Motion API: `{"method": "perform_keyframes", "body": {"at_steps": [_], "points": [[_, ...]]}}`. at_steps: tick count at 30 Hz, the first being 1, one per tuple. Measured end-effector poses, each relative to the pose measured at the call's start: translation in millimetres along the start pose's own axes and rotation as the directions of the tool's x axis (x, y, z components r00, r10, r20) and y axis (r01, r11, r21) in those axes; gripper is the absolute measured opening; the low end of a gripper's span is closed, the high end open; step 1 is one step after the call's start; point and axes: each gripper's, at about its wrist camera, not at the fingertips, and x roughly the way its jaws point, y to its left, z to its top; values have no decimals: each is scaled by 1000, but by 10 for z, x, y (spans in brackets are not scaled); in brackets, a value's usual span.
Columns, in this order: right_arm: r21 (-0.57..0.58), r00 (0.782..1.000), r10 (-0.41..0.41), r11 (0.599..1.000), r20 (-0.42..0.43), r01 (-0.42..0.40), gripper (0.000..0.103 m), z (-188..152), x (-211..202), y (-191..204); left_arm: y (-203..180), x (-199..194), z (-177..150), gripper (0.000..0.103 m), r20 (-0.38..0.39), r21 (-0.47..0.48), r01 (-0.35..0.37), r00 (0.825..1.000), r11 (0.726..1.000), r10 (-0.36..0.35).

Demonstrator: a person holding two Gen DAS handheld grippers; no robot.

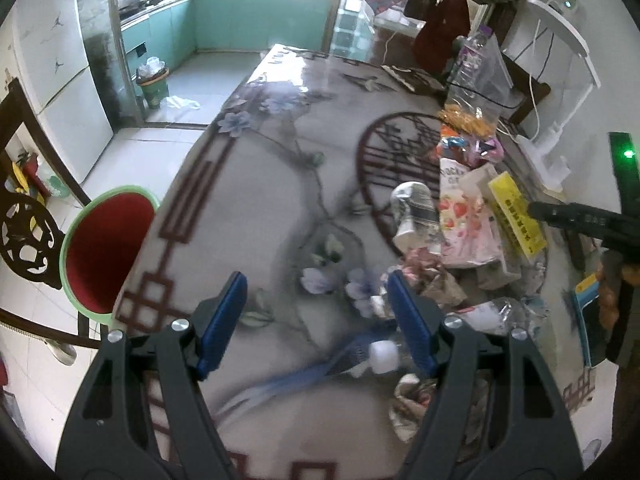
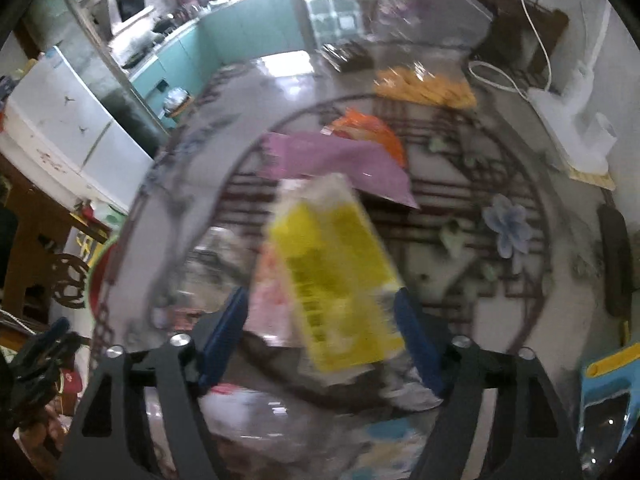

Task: Collect trash
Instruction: 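Grasp the yellow snack box with the right tool while the left tool grasps a white paper cup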

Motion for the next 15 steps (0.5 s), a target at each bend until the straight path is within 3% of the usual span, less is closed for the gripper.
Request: {"method": "perform_keyframes", "body": {"at_steps": [10, 15], "points": [[2, 987, 124, 992, -99, -124, 73, 39, 393, -209, -453, 335, 188, 70, -61, 86, 9, 998, 996, -4], [-24, 985, 155, 987, -77, -157, 50, 81, 351, -149, -645, 699, 357, 70, -116, 113, 51, 993, 992, -38]]}}
